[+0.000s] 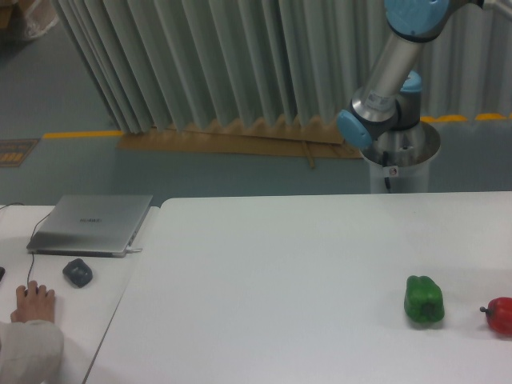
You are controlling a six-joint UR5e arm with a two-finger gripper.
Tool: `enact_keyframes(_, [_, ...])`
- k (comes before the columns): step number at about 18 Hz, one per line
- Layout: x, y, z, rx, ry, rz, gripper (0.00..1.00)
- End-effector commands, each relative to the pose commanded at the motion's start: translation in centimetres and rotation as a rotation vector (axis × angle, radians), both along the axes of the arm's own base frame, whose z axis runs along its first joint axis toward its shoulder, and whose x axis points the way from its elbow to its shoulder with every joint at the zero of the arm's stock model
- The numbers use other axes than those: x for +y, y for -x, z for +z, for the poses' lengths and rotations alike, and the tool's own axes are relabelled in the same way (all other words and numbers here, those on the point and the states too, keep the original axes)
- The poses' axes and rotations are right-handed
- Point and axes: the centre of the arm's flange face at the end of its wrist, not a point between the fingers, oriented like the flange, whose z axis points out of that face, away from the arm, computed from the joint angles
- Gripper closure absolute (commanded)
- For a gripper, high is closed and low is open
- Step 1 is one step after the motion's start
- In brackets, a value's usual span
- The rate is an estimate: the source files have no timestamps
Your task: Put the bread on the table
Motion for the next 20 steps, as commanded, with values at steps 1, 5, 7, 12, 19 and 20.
enact_keyframes(1, [0.1, 0.0, -0.2, -0.001, 0.000, -0.003, 0.51])
enact_keyframes(5, [0.3, 0.3, -0.6, 0.011, -0.004, -0.002, 0.00])
enact_keyframes(7, [0.3, 0.9, -0.8, 0.048, -0.010, -0.005, 0.00])
enact_keyframes(12, [0.4, 0.9, 3.4, 0.142, -0.023, -0.071, 0.00])
enact_keyframes(19, [1.2, -0.1, 6.6, 0.200, -0.035, -0.109, 0.00])
enact_keyframes(20, [1.7, -0.3, 6.8, 0.210, -0.038, -0.117, 0.00])
